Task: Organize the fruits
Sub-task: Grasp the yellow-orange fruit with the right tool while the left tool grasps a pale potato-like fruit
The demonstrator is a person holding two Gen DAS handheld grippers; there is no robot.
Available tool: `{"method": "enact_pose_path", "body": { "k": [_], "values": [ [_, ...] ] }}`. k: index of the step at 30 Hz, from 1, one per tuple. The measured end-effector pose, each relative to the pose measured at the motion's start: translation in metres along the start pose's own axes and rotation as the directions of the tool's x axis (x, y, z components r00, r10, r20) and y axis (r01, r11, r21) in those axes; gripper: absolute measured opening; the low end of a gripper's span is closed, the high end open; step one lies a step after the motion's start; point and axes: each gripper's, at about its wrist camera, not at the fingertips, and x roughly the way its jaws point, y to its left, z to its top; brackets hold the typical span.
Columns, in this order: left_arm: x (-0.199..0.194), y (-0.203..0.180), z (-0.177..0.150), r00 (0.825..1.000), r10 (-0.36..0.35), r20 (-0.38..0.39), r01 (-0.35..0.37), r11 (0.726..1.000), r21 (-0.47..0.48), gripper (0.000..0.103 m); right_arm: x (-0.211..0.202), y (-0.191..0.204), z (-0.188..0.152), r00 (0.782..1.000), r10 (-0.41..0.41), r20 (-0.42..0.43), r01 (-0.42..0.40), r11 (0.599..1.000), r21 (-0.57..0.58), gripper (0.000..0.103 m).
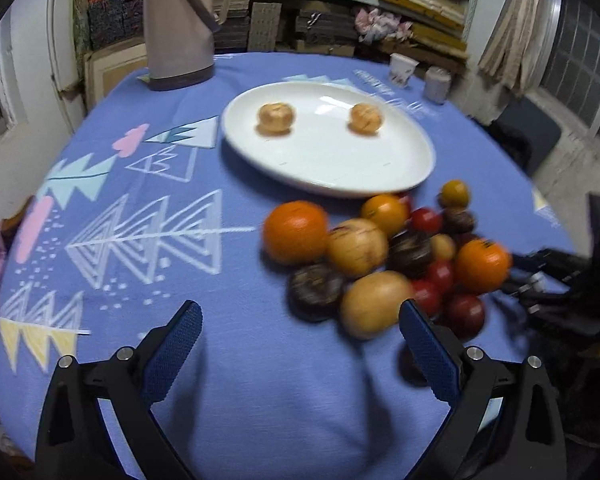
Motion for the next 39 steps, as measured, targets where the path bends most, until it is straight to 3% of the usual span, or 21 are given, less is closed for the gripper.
{"method": "enact_pose_path", "body": {
  "k": [6,11,14,24,26,27,34,39],
  "values": [
    [0.015,-0.028,0.004,0.999,-0.020,-0.030,0.021,0.998,0.052,0.097,0.000,-0.002,-0.001,1.000,0.007,0.006,-0.007,1.000,0.001,0.038],
    [0.027,-0.030,0.002,0.997,-0.028,-0.077,0.032,0.998,0.045,0.067,-0.001,-0.003,-0.003,1.000,0.020,0.012,-0.020,1.000,0.005,0.038],
    [0.028,-0.026,0.003,0.996,-0.045,-0.073,0.046,0.999,0.013,0.066,-0.002,-0.004,-0.003,1.000,0.025,0.014,-0.025,1.000,0.008,0.038],
    [0.030,-0.038,0.003,0.999,0.023,-0.045,-0.023,1.000,0.000,0.067,-0.002,-0.003,-0.003,1.000,0.028,0.012,-0.028,0.999,0.017,0.038],
    [0.026,-0.039,0.001,0.999,-0.018,-0.050,0.019,1.000,0.006,0.058,-0.002,-0.003,-0.003,1.000,0.026,0.012,-0.026,0.999,0.017,0.038],
    [0.027,-0.039,0.000,0.997,-0.040,-0.062,0.040,0.999,0.005,0.043,-0.002,-0.003,-0.003,1.000,0.027,0.013,-0.028,0.999,0.018,0.038],
    [0.029,-0.027,-0.003,0.993,-0.096,-0.071,0.092,0.994,-0.067,0.043,-0.002,-0.003,-0.004,0.999,0.035,0.021,-0.036,0.999,0.024,0.038],
    [0.034,-0.037,-0.004,0.995,-0.076,-0.061,0.074,0.996,-0.040,0.046,-0.003,-0.003,-0.005,0.999,0.032,0.024,-0.032,0.999,0.027,0.038]
  ]
}}
